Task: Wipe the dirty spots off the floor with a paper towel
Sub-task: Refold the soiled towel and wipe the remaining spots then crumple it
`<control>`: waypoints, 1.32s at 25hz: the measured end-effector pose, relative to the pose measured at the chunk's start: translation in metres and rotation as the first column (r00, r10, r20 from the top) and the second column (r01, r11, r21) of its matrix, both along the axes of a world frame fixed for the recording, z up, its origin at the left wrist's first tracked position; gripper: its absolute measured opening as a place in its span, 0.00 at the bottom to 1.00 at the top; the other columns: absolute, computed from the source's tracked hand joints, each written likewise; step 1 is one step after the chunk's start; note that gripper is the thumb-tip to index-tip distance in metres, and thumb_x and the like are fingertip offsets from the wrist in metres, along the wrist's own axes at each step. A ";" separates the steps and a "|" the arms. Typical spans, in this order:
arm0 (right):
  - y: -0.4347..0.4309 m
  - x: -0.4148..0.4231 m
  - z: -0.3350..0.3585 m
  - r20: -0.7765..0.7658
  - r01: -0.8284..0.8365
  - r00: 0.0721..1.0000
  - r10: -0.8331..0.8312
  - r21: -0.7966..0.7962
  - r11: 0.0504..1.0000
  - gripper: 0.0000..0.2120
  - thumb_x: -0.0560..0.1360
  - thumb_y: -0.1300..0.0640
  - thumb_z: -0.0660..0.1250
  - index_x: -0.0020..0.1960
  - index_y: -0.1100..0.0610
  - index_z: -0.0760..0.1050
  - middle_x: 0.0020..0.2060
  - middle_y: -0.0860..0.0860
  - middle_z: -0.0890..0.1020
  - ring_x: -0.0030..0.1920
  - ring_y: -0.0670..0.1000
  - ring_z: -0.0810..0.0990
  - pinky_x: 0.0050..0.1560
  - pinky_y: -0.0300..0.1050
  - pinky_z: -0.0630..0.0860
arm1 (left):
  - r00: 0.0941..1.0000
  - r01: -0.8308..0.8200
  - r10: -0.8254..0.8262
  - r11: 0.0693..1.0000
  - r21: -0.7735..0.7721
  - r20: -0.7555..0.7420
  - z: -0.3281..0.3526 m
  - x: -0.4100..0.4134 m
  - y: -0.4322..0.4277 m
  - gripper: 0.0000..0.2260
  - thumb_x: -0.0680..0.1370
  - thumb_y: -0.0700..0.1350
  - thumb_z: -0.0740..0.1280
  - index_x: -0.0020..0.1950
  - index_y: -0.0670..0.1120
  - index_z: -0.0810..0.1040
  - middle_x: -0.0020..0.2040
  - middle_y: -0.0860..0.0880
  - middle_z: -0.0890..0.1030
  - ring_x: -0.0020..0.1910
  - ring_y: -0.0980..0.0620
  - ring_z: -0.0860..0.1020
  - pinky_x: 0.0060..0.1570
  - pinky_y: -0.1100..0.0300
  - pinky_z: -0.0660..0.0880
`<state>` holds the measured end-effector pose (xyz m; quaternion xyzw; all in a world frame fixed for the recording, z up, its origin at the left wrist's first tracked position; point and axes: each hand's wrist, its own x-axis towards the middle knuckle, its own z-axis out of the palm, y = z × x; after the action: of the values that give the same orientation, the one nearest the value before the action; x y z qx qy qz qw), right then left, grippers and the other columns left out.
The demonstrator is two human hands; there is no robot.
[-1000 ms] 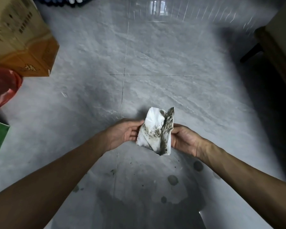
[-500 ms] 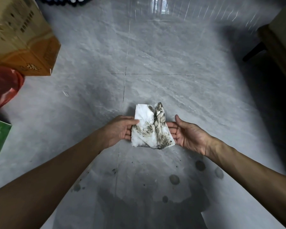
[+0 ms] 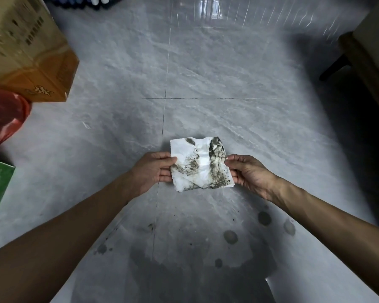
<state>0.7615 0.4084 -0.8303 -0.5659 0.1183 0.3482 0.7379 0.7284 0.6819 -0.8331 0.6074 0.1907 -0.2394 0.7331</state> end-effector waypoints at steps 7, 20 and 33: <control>-0.001 0.002 0.005 -0.011 -0.025 1.000 0.026 0.104 0.994 0.11 0.77 0.69 0.62 0.51 0.60 0.81 0.44 0.58 0.86 0.39 0.52 0.86 0.37 0.44 0.83 | 0.999 0.037 -0.037 0.999 -0.030 -0.008 0.000 0.004 0.004 0.08 0.74 0.38 0.69 0.52 0.42 0.82 0.48 0.41 0.85 0.42 0.46 0.85 0.41 0.55 0.82; 0.004 0.004 0.015 0.080 -0.111 0.991 0.109 0.020 0.994 0.13 0.74 0.63 0.56 0.39 0.61 0.78 0.34 0.56 0.82 0.34 0.53 0.82 0.34 0.42 0.79 | 0.976 0.166 -0.197 0.949 -0.269 -0.094 0.013 0.002 0.013 0.14 0.73 0.51 0.65 0.53 0.44 0.78 0.52 0.42 0.82 0.49 0.42 0.82 0.49 0.49 0.79; 0.006 0.000 0.012 0.058 -0.201 0.978 0.201 -0.010 0.980 0.27 0.69 0.79 0.65 0.61 0.55 0.75 0.51 0.54 0.82 0.50 0.51 0.83 0.45 0.46 0.82 | 0.933 0.357 -0.354 0.934 0.032 -0.062 0.016 0.001 -0.009 0.18 0.70 0.39 0.73 0.60 0.44 0.79 0.56 0.45 0.84 0.54 0.47 0.82 0.53 0.55 0.79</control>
<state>0.7619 0.4142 -0.8184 -0.5864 0.0394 0.4041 0.7009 0.7292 0.6728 -0.8172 0.6407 0.1029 -0.3804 0.6589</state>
